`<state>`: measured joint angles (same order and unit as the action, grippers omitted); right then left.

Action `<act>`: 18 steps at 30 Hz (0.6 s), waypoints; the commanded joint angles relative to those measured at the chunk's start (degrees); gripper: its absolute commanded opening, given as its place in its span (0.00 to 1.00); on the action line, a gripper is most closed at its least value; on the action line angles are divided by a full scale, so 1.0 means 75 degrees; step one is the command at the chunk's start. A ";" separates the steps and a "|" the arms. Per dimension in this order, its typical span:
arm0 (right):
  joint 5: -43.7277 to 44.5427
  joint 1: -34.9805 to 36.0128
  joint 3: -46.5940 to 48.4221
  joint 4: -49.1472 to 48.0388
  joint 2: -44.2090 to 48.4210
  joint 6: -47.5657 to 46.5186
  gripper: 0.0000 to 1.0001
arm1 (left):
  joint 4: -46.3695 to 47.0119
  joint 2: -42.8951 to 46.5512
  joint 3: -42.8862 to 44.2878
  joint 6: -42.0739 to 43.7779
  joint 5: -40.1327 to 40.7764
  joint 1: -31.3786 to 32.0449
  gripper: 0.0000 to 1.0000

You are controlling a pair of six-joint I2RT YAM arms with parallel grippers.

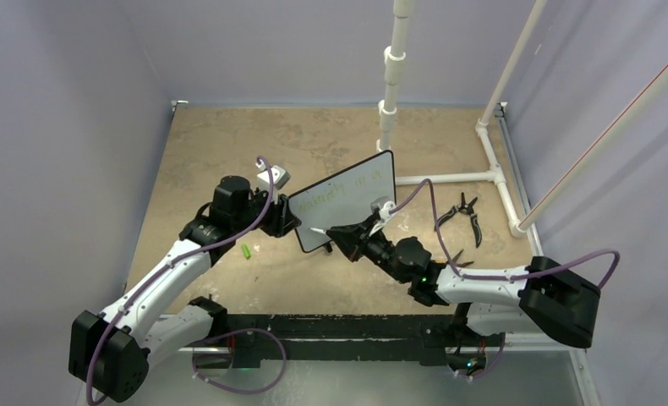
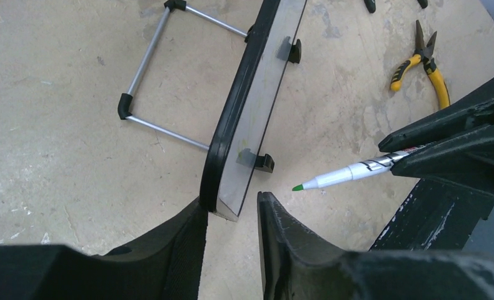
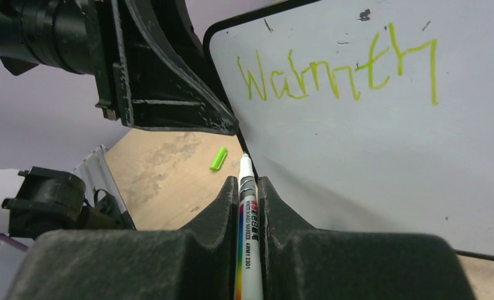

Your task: Write a sentence on the whiteboard

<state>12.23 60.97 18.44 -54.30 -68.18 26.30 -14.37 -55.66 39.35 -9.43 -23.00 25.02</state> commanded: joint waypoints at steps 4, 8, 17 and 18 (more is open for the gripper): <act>0.0744 0.0303 0.0855 -0.0335 -0.0827 -0.0591 0.00 | 0.0188 -0.0218 0.0223 0.0076 -0.0152 -0.0031 0.24; 0.0867 0.0372 0.1091 -0.0270 -0.1134 -0.0687 0.00 | 0.0182 -0.0242 0.0226 0.0092 -0.0119 -0.0031 0.19; 0.1361 0.0414 0.1293 0.0037 -0.1453 -0.0692 0.00 | 0.0159 -0.0331 0.0230 0.0131 -0.0132 -0.0031 0.09; 0.1398 0.0414 0.1318 0.0101 -0.1485 -0.0686 0.00 | 0.0158 -0.0326 0.0226 0.0134 -0.0126 -0.0031 0.08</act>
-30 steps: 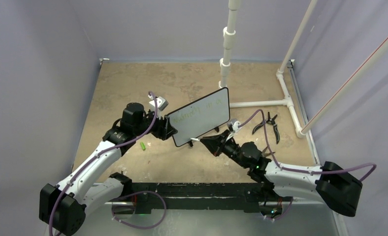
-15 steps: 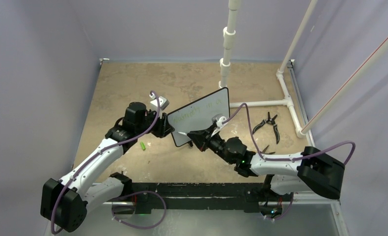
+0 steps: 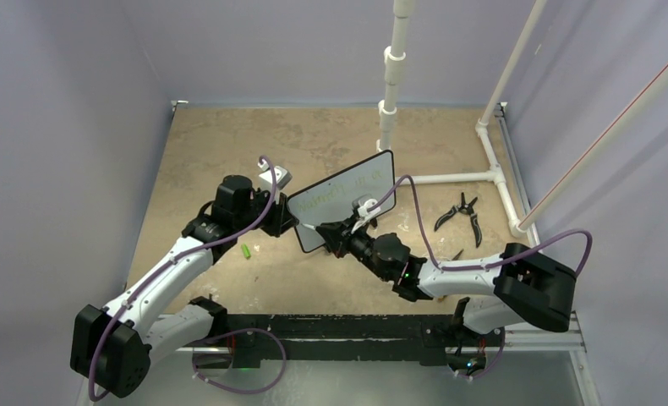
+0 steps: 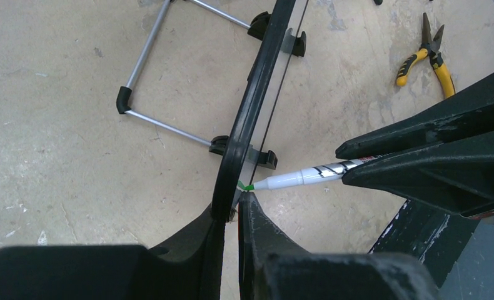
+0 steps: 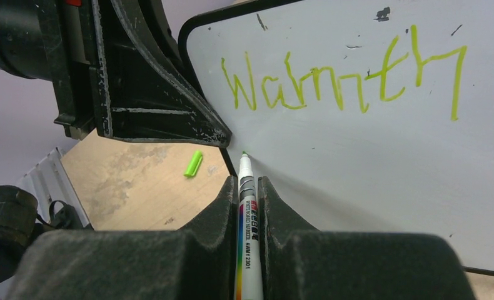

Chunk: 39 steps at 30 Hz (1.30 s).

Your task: Write a sentence on the whiteboard

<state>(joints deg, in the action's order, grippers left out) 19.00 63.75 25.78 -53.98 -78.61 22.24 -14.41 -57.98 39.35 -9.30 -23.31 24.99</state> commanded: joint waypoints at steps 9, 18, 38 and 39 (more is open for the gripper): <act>0.0669 0.0061 0.0075 0.0555 -0.0129 0.0203 0.00 | 0.0164 0.0004 0.0226 0.0127 -0.0080 -0.0028 0.01; 0.0711 0.0137 -0.0191 0.0730 -0.0206 0.0562 0.00 | 0.0164 0.0019 0.0226 0.0127 -0.0076 -0.0028 0.00; 0.0952 0.0208 -0.0212 -0.0177 0.0247 0.0246 0.00 | 0.0141 0.0048 0.0226 0.0106 -0.0038 -0.0028 0.00; 0.0966 0.0208 -0.0185 -0.0189 0.0205 0.0252 0.00 | 0.0141 0.0054 0.0226 0.0114 -0.0038 -0.0028 0.00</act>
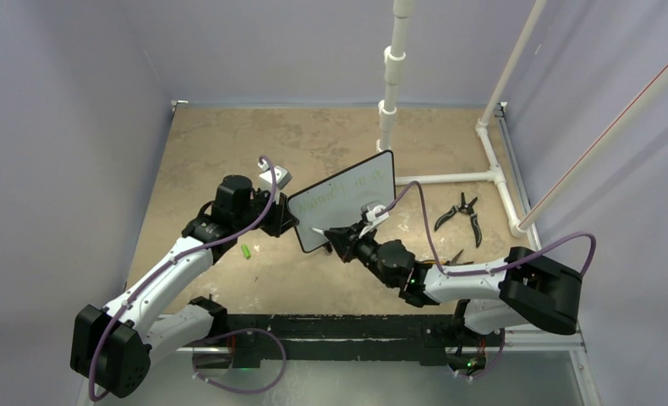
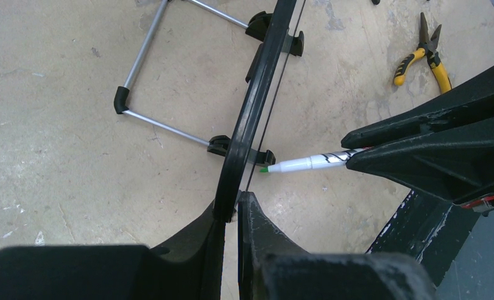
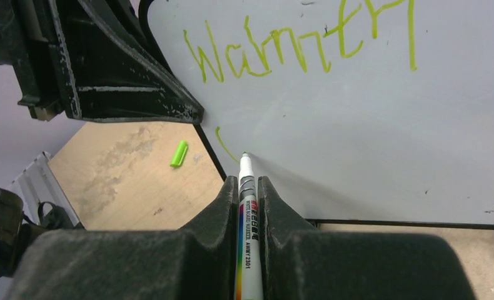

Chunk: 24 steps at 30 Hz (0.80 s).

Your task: Write a sentence on the whiteboard

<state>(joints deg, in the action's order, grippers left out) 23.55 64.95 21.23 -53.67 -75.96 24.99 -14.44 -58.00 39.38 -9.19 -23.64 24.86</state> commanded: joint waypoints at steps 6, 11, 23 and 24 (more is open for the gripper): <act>0.0442 0.0047 0.0455 -0.0308 -0.0256 -0.0127 0.00 | 0.0144 0.0059 0.0223 0.0100 -0.0018 -0.0010 0.00; 0.0467 0.0047 0.0593 -0.0172 -0.0439 -0.0143 0.00 | 0.0146 0.0069 0.0223 0.0100 -0.0035 -0.0010 0.00; 0.0235 0.0047 0.0652 -0.0147 -0.0742 -0.0117 0.00 | 0.0143 0.0101 0.0223 0.0101 -0.0033 -0.0010 0.00; 0.0295 0.0047 0.0648 -0.0117 -0.0727 -0.0096 0.00 | 0.0144 0.0104 0.0224 0.0095 -0.0035 -0.0012 0.00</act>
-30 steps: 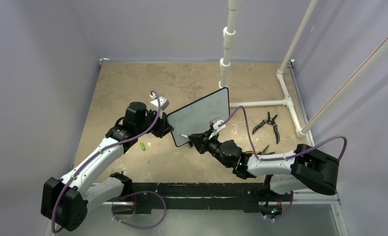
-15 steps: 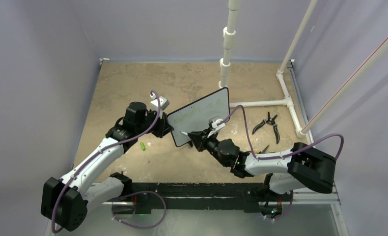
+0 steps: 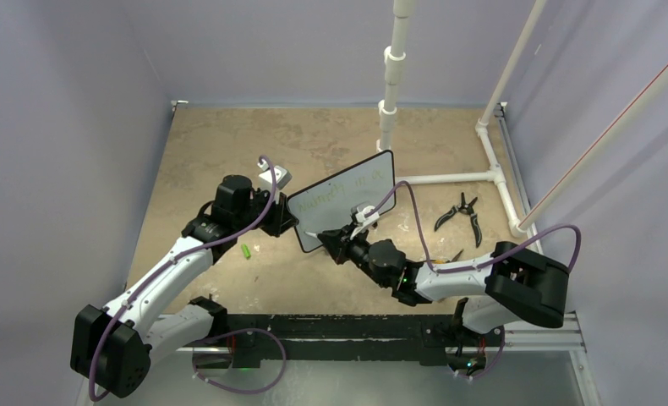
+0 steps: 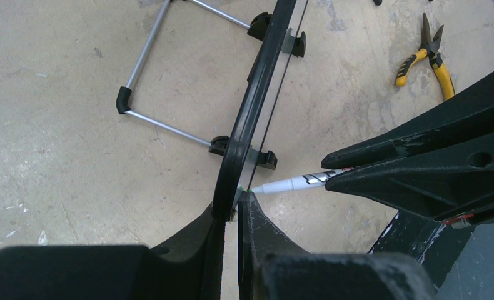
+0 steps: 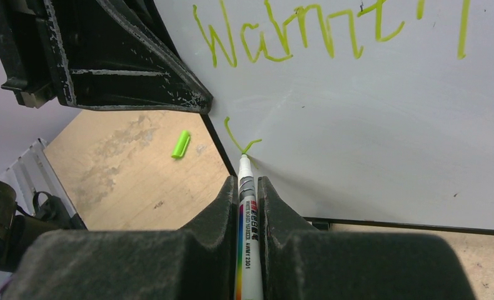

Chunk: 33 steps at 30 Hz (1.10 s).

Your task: Write a sentence on the whiteboard

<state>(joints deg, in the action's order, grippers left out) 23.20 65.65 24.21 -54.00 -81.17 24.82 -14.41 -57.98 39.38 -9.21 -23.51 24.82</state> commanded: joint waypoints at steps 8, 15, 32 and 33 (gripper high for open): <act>0.1079 -0.0046 0.0016 0.0473 0.0342 0.0393 0.00 | 0.0141 0.0108 0.0223 0.0103 -0.0034 -0.0004 0.00; 0.1244 -0.0046 -0.0099 0.0602 0.0463 0.0490 0.00 | 0.0130 0.0113 0.0221 0.0102 -0.0028 -0.0004 0.00; 0.0862 -0.0046 -0.0268 -0.0336 0.0865 -0.0033 0.00 | 0.0120 0.0113 0.0223 0.0103 0.0006 -0.0004 0.00; 0.0876 -0.0046 -0.0198 -0.0274 0.0800 -0.0030 0.00 | 0.0116 0.0113 0.0223 0.0103 0.0014 -0.0004 0.00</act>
<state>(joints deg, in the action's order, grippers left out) 27.99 65.54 20.01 -54.39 -74.30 25.82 -14.46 -57.95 39.38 -9.21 -23.62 24.82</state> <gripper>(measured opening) 0.112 0.089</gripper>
